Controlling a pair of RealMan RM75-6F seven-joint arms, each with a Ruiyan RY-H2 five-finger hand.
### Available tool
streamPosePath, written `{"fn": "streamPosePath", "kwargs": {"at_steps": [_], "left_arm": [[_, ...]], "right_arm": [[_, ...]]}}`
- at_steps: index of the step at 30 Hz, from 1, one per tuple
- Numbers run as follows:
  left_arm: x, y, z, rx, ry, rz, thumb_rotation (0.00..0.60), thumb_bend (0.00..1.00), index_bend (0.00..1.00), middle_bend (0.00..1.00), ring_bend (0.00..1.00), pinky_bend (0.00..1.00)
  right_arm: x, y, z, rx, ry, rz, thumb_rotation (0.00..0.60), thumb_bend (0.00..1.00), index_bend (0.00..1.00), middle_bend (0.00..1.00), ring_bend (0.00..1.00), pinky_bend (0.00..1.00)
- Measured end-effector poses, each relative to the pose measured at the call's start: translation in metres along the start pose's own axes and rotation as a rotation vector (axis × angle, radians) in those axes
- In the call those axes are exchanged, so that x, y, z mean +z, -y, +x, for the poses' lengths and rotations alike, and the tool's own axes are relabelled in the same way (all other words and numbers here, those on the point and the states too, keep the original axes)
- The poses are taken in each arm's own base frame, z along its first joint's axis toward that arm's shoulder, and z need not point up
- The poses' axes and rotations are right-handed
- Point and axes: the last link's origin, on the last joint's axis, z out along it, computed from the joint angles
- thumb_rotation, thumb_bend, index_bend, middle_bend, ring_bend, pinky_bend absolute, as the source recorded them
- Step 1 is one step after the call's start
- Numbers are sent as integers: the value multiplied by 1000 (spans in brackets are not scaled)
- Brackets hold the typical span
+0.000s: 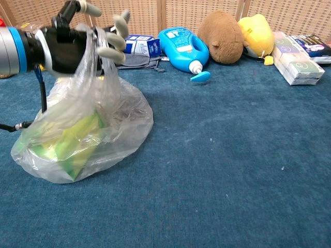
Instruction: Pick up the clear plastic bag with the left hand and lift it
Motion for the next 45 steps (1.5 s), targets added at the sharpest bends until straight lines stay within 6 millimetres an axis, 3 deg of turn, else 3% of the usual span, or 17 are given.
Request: {"fn": "streamPosePath", "kwargs": {"at_steps": [3,8,14,23,36,45], "left_arm": [[1,-9,-6,-34,5,-28,12,696,514,731,807,865],[1,-25,-20,-29,27,-68,125,754,550,746,819,881],[-3,-41,-41,-22,70,-108,186,796,552,759,819,881],[-9,-67,-77,15,129,-155,192,793,553,761,819,881],[-24,-112,-147,95,234,-227,196,787,553,761,820,881],[-20,-128,-182,107,271,-248,196,782,553,761,820,881]], "right_arm": [[1,1,1,2,-4,7,174,245,427,479,429,299],[1,2,2,4,-13,16,169,246,427,480,429,300],[1,2,2,1,-14,14,172,245,427,480,429,299],[2,2,0,8,-8,15,172,245,427,480,429,300],[-1,-1,1,22,-21,9,169,245,428,480,429,300],[0,-2,1,22,-21,9,170,246,427,480,430,299]]}}
